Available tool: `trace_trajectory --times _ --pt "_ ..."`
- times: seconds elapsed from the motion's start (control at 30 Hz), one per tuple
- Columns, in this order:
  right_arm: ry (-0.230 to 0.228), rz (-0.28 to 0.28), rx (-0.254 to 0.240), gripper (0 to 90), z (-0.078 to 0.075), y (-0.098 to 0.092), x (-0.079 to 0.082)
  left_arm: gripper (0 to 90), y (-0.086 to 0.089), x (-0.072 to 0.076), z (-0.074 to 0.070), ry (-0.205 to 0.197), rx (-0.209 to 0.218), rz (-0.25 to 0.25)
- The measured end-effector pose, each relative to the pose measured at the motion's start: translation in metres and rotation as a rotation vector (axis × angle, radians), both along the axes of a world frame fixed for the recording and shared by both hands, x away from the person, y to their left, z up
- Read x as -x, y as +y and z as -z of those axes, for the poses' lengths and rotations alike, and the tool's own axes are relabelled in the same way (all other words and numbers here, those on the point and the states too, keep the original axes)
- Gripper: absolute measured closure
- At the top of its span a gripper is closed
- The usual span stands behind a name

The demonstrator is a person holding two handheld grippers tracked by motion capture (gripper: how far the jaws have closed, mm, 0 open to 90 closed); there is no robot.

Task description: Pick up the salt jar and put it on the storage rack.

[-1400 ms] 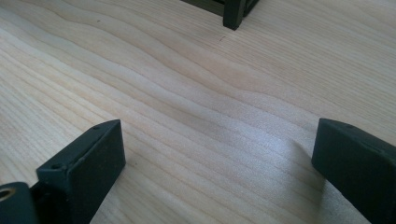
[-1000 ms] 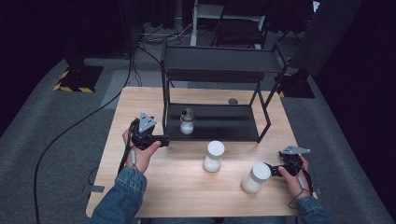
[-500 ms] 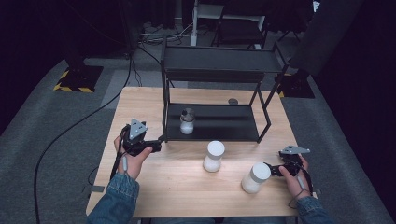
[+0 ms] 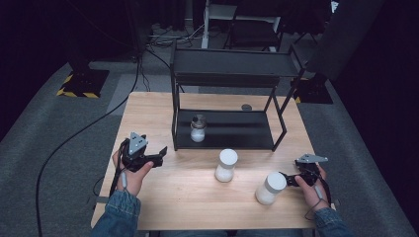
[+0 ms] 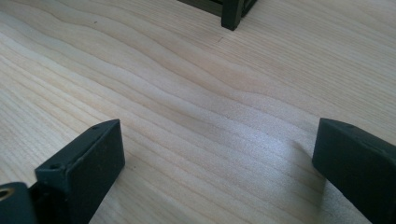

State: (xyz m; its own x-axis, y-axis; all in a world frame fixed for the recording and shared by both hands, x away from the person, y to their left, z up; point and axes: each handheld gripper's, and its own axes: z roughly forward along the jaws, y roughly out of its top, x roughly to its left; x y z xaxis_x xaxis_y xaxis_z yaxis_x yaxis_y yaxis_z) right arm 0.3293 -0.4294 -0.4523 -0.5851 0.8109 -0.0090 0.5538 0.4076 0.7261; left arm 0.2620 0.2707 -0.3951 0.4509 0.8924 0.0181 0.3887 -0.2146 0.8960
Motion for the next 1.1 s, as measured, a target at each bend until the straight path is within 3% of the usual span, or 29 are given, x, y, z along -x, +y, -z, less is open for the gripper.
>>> trace_trajectory --times 0.27,0.4,1.1 --pt "0.000 -0.002 0.000 2.2 0.000 0.000 0.000 11.6 0.006 0.006 0.005 0.011 0.002 -0.010" --pt "0.000 -0.002 0.000 2.2 0.000 0.000 0.000 11.0 0.007 0.009 0.005 0.018 -0.023 -0.012" --pt "0.000 -0.003 0.000 2.2 0.000 0.000 0.000 10.8 0.023 0.022 0.026 0.091 -0.008 -0.061"
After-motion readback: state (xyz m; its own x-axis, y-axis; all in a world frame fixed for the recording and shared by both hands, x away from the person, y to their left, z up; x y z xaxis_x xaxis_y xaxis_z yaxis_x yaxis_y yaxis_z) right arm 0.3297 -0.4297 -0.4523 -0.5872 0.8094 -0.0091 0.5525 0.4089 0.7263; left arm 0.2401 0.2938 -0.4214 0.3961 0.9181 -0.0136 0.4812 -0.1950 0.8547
